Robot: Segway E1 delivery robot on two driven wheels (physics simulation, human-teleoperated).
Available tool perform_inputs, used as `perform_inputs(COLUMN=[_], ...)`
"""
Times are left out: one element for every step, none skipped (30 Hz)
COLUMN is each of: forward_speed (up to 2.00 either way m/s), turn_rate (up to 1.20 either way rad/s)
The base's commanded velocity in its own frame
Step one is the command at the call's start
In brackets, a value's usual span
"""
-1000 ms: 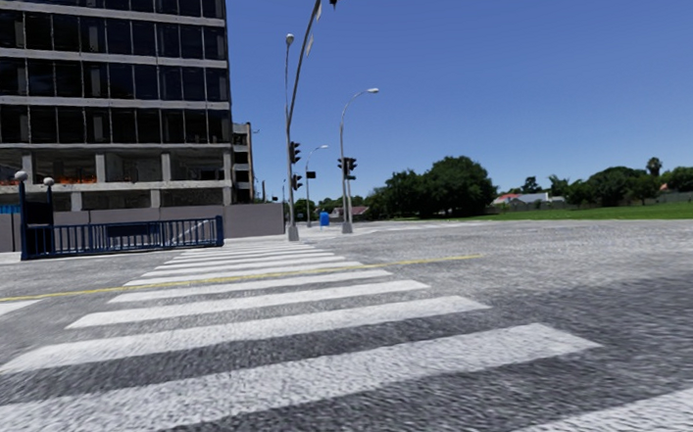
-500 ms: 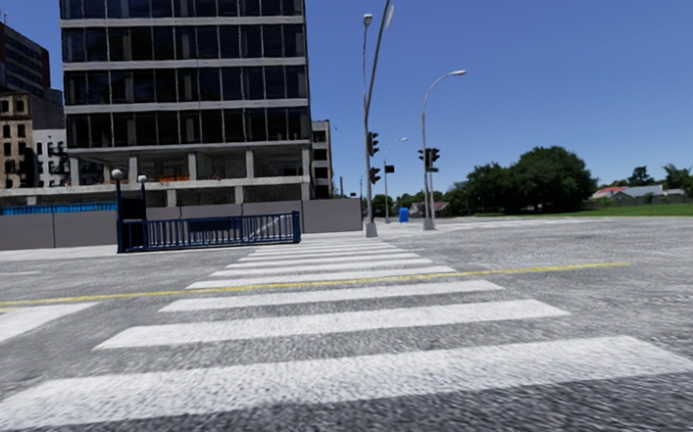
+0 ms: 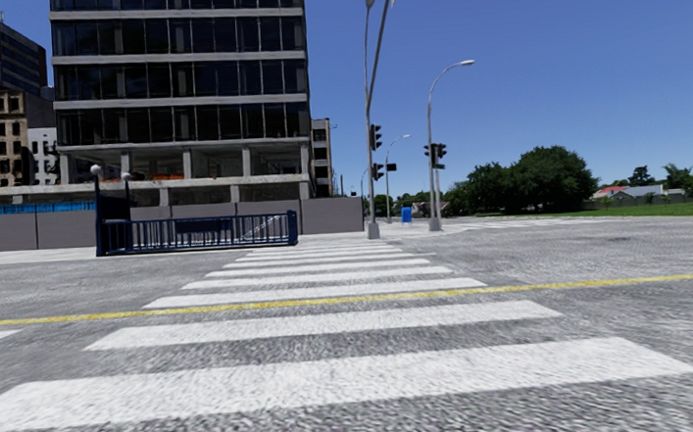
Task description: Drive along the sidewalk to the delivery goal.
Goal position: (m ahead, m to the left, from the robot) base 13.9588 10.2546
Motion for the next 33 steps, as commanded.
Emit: perform_inputs(forward_speed=[2.00, 2.00, 2.00, 2.00, 2.00, 2.00, 2.00, 2.00, 2.00, 2.00, 2.00, 2.00, 2.00, 2.00, 2.00, 2.00, 2.00, 2.00, 2.00, 2.00, 2.00, 2.00, 2.00, 2.00, 2.00, 2.00, 2.00, 2.00, 2.00, 2.00, 2.00, 2.00, 2.00], turn_rate=[0.00, 0.00, -0.20, -0.20, -0.35, -0.43, -0.46, -0.46, -0.02, 0.00, 0.00, 0.00, 0.00, 0.00, 0.00, 0.00, 0.00, 0.00, 0.00, 0.00, 0.00, 0.00, 0.00, 0.00, 0.00, 0.00, 0.00, 0.00, 0.00, 0.00, 0.00, 0.00, 0.00])
